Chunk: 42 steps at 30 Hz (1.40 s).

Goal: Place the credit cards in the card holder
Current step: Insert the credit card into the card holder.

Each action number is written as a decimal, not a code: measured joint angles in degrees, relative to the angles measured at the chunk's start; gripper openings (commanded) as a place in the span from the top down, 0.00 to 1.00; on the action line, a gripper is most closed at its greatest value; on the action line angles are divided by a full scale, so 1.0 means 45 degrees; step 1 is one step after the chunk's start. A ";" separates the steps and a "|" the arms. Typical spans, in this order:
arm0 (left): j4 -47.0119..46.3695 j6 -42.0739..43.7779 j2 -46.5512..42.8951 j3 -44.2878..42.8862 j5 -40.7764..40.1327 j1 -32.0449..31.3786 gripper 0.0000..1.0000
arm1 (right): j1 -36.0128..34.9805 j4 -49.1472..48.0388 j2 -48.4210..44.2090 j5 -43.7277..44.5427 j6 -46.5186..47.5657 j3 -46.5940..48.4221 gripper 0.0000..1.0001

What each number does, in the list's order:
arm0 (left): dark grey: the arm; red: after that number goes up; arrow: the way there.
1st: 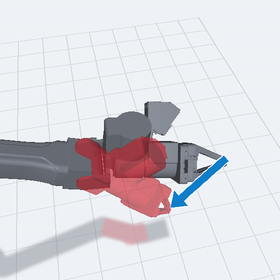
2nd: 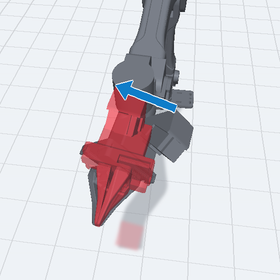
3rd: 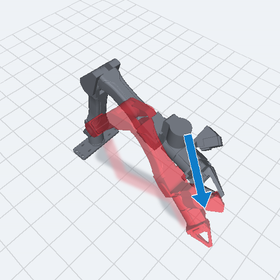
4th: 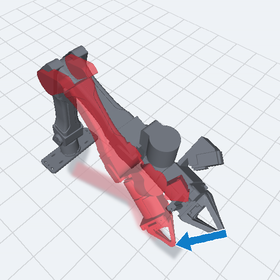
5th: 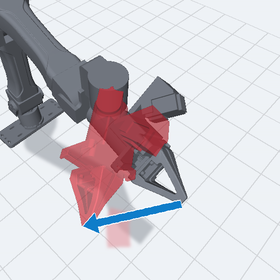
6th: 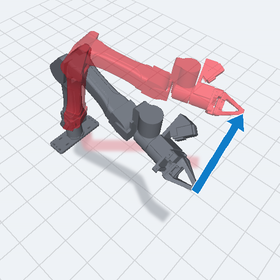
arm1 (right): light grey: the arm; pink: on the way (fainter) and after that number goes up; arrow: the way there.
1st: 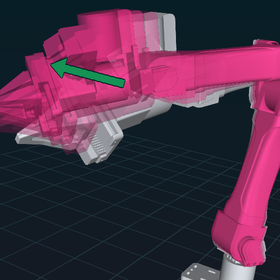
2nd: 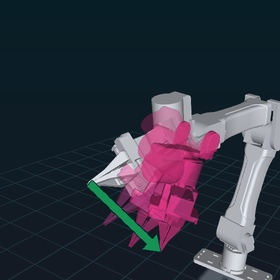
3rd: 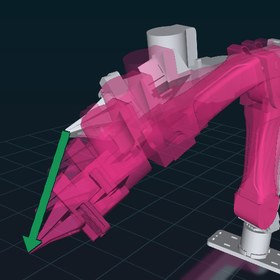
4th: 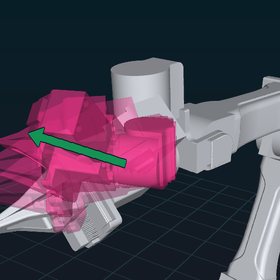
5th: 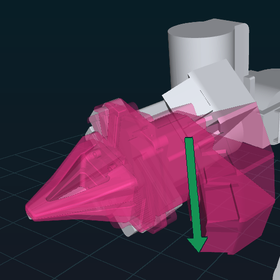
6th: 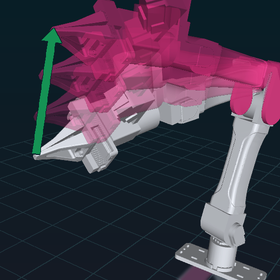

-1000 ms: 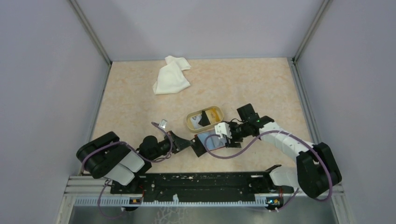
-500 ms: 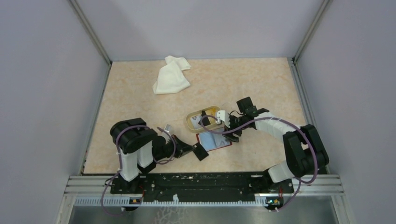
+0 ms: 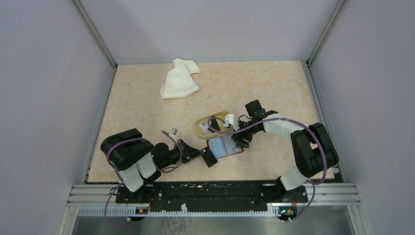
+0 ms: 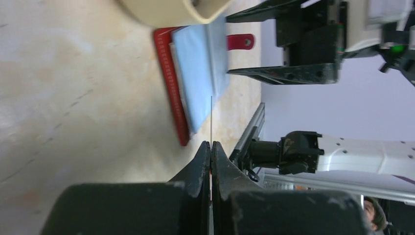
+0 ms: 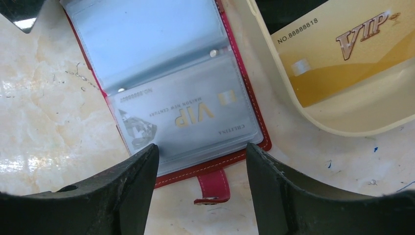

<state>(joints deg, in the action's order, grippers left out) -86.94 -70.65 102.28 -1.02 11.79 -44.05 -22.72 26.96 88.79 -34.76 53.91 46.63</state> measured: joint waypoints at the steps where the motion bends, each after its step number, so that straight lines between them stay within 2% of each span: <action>1: -0.0005 0.0078 -0.0262 0.0024 0.0063 0.0000 1.00 | -0.0034 0.0049 0.0000 0.0000 0.0044 0.0000 0.35; 8: -0.0010 0.0529 -0.1593 0.0034 0.0500 -0.0049 1.00 | -0.0889 0.0219 0.0000 -0.0005 0.0563 0.0005 0.35; 14: 0.0000 0.0724 -0.1787 -0.0214 0.0529 -0.0291 1.00 | -0.1200 0.0554 -0.0311 -0.0024 0.0748 -0.0034 0.29; 20: -0.0015 0.0704 -0.0782 -0.0452 -0.0146 -0.0729 1.00 | -0.0947 0.0505 -0.1802 -0.0053 0.0787 -0.0379 0.30; 26: 0.0010 0.0369 0.0923 -0.0947 -0.1307 -0.1326 1.00 | -0.0573 0.0199 -0.1875 0.0301 0.0758 -0.0627 0.31; 34: 0.0000 0.0253 0.0986 -0.1175 -0.2939 -0.2016 1.00 | -0.0515 -0.0034 -0.1598 0.1093 0.0763 -0.0855 0.34; 42: 0.0000 0.0005 0.0821 -0.1297 -0.3487 -0.2312 1.00 | -0.0491 0.0287 -0.0860 0.1103 0.0937 -0.0855 0.38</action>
<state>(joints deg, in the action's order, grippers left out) -86.94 -70.63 105.97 -6.85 -3.90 -54.46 -24.93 28.25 84.93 -29.80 58.13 42.78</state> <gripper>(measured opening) 0.006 0.627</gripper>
